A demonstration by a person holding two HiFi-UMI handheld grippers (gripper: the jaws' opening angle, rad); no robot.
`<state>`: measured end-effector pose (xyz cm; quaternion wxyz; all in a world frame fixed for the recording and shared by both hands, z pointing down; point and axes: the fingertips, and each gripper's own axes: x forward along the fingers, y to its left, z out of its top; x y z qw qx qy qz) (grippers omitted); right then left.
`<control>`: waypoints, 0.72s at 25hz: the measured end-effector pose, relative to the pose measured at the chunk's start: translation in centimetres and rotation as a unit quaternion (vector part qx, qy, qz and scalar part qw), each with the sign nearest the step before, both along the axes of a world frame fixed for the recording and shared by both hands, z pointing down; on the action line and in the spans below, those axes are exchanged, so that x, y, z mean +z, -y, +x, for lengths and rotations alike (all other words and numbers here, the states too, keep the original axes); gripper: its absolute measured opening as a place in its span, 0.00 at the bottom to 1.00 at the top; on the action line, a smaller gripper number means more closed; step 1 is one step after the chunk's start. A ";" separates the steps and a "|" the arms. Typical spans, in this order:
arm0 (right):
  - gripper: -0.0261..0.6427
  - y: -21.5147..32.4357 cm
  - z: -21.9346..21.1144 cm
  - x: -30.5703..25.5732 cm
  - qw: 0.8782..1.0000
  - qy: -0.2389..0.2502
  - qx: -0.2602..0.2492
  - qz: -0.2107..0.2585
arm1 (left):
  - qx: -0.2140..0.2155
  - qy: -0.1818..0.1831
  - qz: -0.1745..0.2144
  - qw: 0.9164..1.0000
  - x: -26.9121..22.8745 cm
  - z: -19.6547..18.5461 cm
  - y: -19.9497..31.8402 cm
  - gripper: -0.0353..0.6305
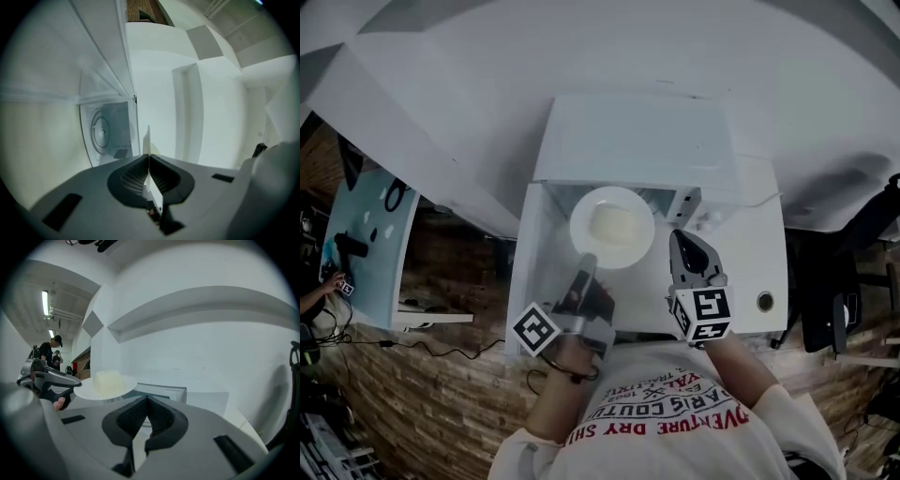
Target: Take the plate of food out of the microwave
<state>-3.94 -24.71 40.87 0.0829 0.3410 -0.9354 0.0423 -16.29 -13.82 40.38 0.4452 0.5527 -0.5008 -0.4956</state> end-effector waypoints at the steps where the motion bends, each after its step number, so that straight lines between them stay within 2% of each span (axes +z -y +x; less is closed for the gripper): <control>1: 0.06 -0.1 0.0 -0.3 1.000 0.002 0.000 0.005 | 0.001 0.001 0.003 1.000 -0.2 0.0 0.0 0.07; 8: 0.06 -0.5 0.1 -1.7 1.000 0.007 0.000 0.024 | 0.015 0.008 0.015 1.000 -1.3 0.3 0.3 0.07; 18: 0.06 0.0 0.7 -1.5 1.000 0.003 0.008 0.024 | 0.026 0.008 0.010 1.000 -0.9 0.5 1.2 0.07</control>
